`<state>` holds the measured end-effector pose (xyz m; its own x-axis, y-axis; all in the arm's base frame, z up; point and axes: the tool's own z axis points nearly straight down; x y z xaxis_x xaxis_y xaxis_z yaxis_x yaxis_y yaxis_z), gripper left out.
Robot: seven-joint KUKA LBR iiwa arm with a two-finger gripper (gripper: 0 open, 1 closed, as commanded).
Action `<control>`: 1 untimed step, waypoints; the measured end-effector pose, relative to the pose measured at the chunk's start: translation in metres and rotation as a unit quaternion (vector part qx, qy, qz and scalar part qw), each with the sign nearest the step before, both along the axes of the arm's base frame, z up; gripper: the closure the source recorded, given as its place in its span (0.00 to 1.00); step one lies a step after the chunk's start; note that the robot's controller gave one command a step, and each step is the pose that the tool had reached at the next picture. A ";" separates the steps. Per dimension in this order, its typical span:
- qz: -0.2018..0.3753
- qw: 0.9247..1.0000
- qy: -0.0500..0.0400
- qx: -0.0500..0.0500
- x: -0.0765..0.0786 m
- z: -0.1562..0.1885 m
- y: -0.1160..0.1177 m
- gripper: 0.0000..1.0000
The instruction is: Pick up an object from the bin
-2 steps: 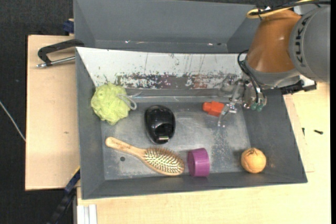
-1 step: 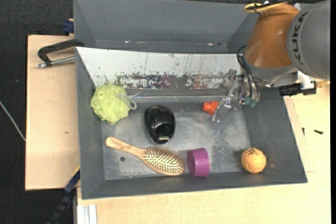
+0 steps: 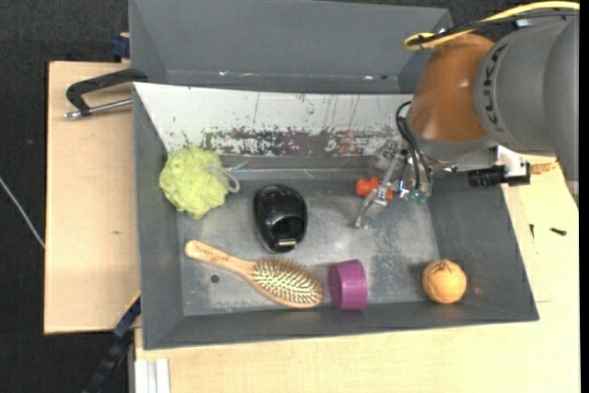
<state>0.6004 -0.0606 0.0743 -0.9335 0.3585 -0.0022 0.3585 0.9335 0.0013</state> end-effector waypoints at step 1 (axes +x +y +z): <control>-0.014 1.000 -0.014 -0.002 0.008 -0.002 0.001 1.00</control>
Offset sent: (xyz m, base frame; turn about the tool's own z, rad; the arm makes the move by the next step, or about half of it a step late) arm 0.0000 0.0000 0.0000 0.0000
